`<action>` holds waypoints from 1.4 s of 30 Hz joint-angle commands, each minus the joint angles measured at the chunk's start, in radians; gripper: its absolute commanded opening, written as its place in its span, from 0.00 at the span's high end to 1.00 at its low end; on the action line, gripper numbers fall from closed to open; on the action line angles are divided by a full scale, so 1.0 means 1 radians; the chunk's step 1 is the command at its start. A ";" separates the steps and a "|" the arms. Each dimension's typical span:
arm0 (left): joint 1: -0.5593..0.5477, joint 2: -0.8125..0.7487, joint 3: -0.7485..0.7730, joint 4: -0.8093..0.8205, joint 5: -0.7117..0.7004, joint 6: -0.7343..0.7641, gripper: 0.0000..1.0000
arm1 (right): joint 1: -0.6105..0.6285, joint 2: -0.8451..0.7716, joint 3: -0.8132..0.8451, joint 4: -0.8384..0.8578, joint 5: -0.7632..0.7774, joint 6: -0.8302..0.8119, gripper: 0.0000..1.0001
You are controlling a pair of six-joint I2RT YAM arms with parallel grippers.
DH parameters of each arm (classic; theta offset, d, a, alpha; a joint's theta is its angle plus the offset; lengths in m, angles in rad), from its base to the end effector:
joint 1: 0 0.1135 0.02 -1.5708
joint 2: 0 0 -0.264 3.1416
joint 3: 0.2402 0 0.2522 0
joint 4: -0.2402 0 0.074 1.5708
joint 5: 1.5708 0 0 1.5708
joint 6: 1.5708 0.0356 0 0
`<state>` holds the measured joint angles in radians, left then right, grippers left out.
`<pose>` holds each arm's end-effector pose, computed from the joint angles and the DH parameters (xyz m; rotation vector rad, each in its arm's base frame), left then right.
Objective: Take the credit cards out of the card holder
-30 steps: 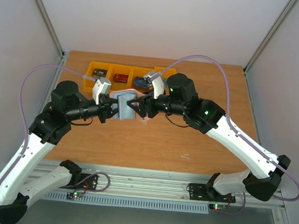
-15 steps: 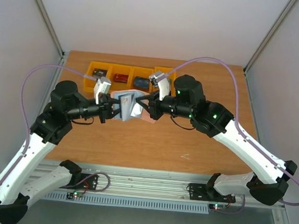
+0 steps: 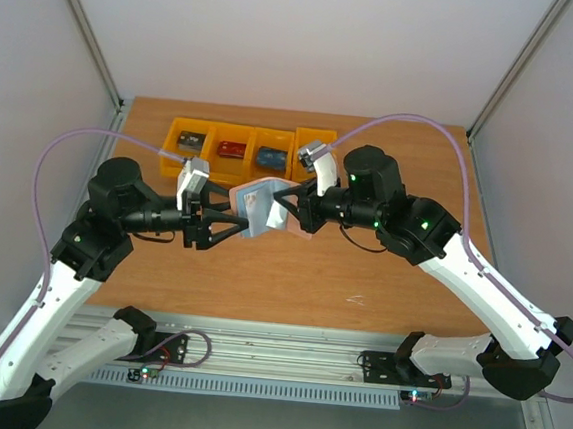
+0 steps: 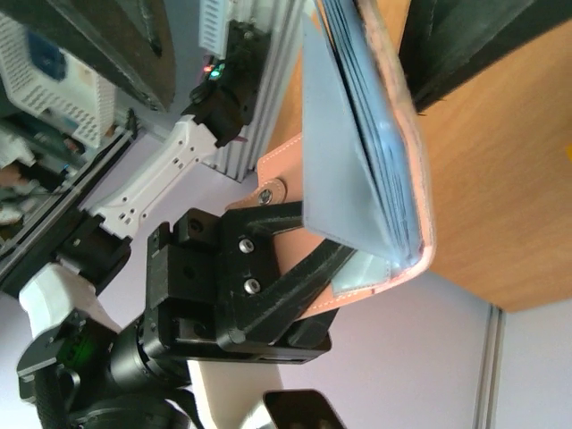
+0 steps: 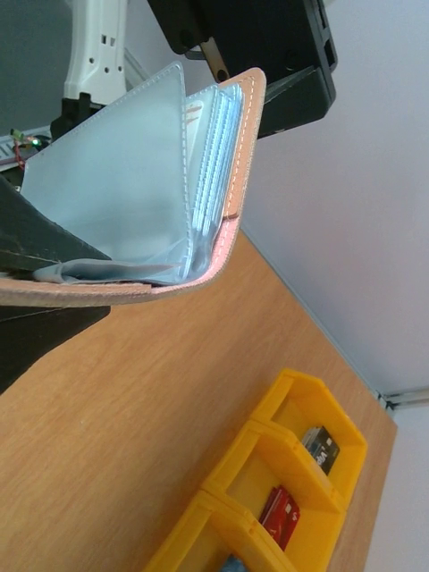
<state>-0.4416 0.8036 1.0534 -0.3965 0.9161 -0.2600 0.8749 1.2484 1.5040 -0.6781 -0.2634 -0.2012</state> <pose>0.1271 -0.0913 0.4082 0.8694 1.6179 -1.2837 0.1577 0.2032 0.4394 -1.1945 1.6608 0.6906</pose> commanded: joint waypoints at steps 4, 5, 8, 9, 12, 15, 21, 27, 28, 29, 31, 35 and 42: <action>0.006 -0.014 0.029 0.001 -0.056 0.032 0.54 | -0.004 -0.026 0.029 0.010 -0.070 -0.020 0.99; 0.006 -0.014 0.030 -0.001 -0.059 0.030 0.57 | -0.003 -0.030 0.027 0.012 -0.076 -0.022 0.99; 0.007 -0.014 0.022 0.003 -0.072 0.029 0.62 | -0.003 -0.032 0.027 0.016 -0.091 -0.023 0.99; 0.007 -0.015 0.018 0.006 -0.090 0.025 0.63 | -0.003 -0.031 0.029 0.018 -0.099 -0.022 0.99; 0.007 -0.012 0.010 -0.005 -0.155 0.034 0.68 | -0.003 -0.021 0.031 0.031 -0.148 -0.017 0.99; 0.007 -0.011 0.002 -0.008 -0.164 0.059 0.72 | -0.003 -0.015 0.030 0.050 -0.196 -0.017 0.99; 0.006 -0.018 -0.028 0.055 -0.070 0.009 0.98 | -0.003 -0.015 0.029 0.065 -0.208 -0.027 0.99; 0.007 -0.020 0.004 -0.139 -0.360 0.143 1.00 | -0.007 -0.045 0.019 -0.026 0.074 -0.027 0.59; 0.007 -0.019 0.002 -0.185 -0.458 0.225 1.00 | -0.009 -0.050 0.020 -0.056 0.146 -0.021 0.55; 0.007 -0.017 -0.005 -0.218 -0.573 0.314 1.00 | -0.011 -0.051 0.027 -0.090 0.213 -0.017 0.53; 0.006 -0.009 -0.023 -0.254 -0.781 0.521 1.00 | -0.011 -0.041 0.054 -0.171 0.327 -0.017 0.53; 0.005 -0.006 -0.075 -0.190 -1.026 0.911 1.00 | -0.010 0.002 0.113 -0.248 0.206 -0.030 0.52; -0.027 -0.001 -0.186 -0.005 -1.226 1.393 1.00 | 0.045 0.095 0.106 -0.060 -0.175 -0.036 0.54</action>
<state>-0.4500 0.8051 0.9073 -0.5724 -0.1177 0.7536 0.8921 1.3071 1.6295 -0.8532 -0.2237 -0.2356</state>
